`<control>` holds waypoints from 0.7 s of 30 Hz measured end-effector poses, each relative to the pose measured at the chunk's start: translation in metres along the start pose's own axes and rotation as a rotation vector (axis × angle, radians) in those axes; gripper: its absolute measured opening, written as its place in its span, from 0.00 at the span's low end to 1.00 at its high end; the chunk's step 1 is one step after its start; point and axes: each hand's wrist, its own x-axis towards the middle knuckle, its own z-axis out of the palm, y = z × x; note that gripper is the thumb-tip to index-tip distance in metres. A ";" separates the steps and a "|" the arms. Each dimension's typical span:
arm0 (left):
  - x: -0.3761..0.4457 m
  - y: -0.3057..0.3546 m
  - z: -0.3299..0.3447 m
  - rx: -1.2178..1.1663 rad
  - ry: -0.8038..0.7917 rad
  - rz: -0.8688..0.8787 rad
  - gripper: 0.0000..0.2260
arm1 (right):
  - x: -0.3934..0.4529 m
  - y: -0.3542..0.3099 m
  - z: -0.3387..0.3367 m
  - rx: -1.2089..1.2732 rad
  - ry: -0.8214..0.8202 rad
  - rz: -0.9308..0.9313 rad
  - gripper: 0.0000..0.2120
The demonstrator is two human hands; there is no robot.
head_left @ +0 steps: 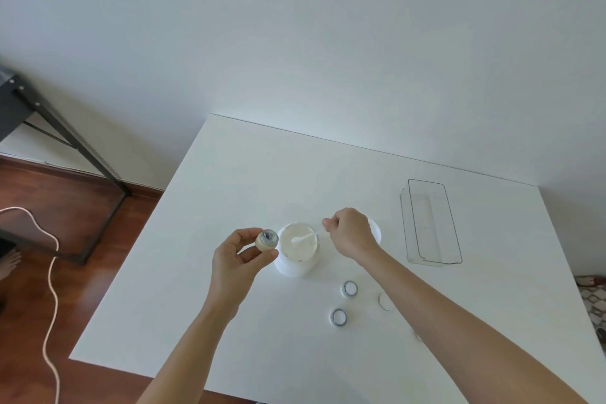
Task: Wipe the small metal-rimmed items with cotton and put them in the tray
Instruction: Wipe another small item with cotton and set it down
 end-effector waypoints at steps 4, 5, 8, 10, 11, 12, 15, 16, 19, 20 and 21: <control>0.002 0.000 0.007 0.012 0.005 -0.001 0.15 | -0.004 0.002 -0.014 0.131 0.017 0.033 0.22; 0.003 0.000 0.010 0.014 0.002 -0.004 0.15 | -0.005 0.002 -0.017 0.172 0.023 0.032 0.22; 0.005 0.004 0.018 0.018 -0.018 -0.009 0.15 | -0.012 -0.002 -0.026 0.238 0.038 -0.001 0.20; 0.006 0.006 0.022 0.017 -0.036 -0.006 0.15 | -0.016 -0.006 -0.029 0.258 0.067 -0.043 0.17; 0.006 0.007 0.025 0.015 -0.043 -0.002 0.15 | -0.019 -0.008 -0.029 0.261 0.089 -0.070 0.16; 0.006 0.009 0.026 0.013 -0.049 0.002 0.15 | -0.021 -0.010 -0.028 0.254 0.117 -0.101 0.15; 0.007 0.012 0.030 -0.003 -0.059 0.008 0.15 | -0.026 -0.015 -0.023 0.202 0.223 -0.204 0.13; 0.007 0.014 0.031 -0.009 -0.060 0.009 0.15 | -0.028 -0.015 -0.021 0.180 0.261 -0.249 0.12; 0.007 0.015 0.031 -0.025 -0.055 0.014 0.15 | -0.036 -0.014 -0.016 0.048 0.400 -0.467 0.10; 0.008 0.016 0.031 -0.029 -0.054 0.016 0.15 | -0.039 -0.013 -0.016 -0.004 0.452 -0.565 0.10; 0.008 0.016 0.031 -0.031 -0.052 0.017 0.14 | -0.041 -0.011 -0.016 -0.065 0.505 -0.666 0.10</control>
